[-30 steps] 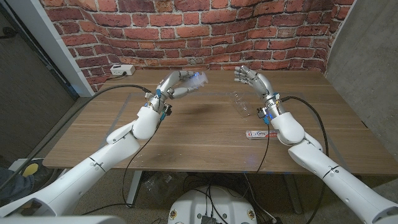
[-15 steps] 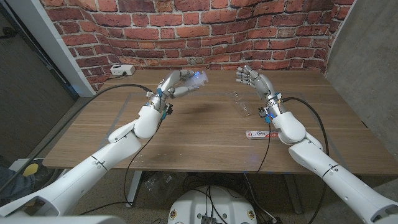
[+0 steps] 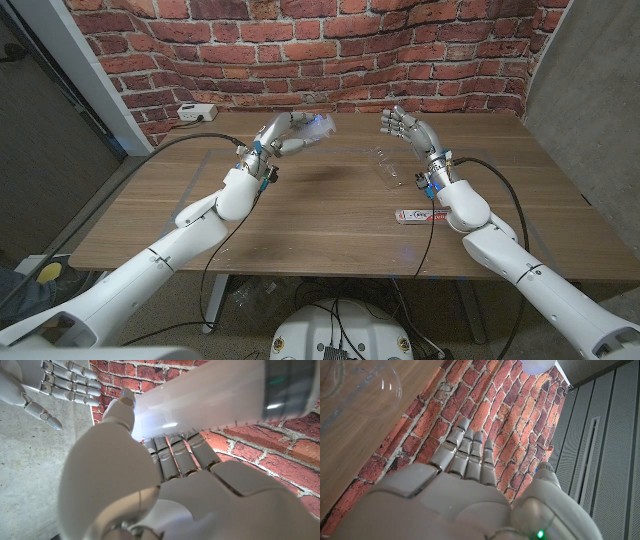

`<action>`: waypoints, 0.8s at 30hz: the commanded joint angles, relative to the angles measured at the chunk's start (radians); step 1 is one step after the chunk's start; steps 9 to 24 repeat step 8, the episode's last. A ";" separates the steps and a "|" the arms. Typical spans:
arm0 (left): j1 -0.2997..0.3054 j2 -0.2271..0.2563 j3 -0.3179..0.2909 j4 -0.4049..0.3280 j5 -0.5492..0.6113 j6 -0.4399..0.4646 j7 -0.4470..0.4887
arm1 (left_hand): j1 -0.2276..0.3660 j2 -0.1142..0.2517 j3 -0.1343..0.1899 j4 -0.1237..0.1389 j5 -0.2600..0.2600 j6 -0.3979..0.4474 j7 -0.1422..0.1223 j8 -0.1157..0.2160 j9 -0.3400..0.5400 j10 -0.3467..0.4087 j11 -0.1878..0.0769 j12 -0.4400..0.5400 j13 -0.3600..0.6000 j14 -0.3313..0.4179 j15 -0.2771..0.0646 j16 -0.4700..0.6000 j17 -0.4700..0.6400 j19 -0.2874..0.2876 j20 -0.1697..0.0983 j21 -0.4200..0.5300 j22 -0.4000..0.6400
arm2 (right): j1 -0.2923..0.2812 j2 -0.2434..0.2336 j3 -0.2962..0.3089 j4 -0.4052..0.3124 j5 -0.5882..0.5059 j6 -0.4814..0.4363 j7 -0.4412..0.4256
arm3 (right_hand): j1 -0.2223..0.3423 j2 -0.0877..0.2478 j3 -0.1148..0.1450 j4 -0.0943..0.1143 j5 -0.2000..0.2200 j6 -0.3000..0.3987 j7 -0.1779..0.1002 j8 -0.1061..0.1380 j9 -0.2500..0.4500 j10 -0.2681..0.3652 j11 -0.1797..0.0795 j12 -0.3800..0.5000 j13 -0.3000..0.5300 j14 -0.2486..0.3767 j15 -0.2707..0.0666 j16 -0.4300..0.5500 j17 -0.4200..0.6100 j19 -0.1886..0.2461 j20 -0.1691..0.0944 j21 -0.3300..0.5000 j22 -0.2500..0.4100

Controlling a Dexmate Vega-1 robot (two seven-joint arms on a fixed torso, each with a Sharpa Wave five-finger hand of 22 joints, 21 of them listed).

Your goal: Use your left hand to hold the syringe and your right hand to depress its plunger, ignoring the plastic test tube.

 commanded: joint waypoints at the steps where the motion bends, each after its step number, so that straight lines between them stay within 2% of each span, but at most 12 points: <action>1: 0.007 0.009 -0.005 -0.007 0.003 -0.001 0.002 | 0.023 0.071 0.094 0.086 0.007 0.005 0.005 0.004 0.001 0.000 -0.007 0.002 0.005 0.003 -0.067 0.002 0.003 0.005 0.004 -0.001 0.005 | -0.004 0.003 0.000 0.005 0.002 -0.001 -0.009 | -0.002 -0.006 -0.001 0.001 -0.002 -0.005 0.002 0.006 0.001 -0.003 0.001 0.001 0.003 -0.004 -0.003 0.007 0.004 0.000 0.001 -0.004 0.003; 24: 0.023 0.019 -0.016 -0.019 -0.002 0.013 0.003 | 0.022 0.072 0.096 0.086 0.007 0.005 0.005 0.004 0.001 0.001 -0.004 0.002 0.005 0.003 -0.068 0.002 0.003 0.003 0.004 -0.002 0.005 | -0.011 -0.002 0.003 -0.003 0.003 -0.006 -0.013 | -0.002 -0.006 -0.001 0.001 -0.002 -0.005 0.004 0.007 0.001 -0.004 0.001 0.001 0.003 -0.003 -0.002 0.008 0.003 -0.001 0.001 -0.004 0.003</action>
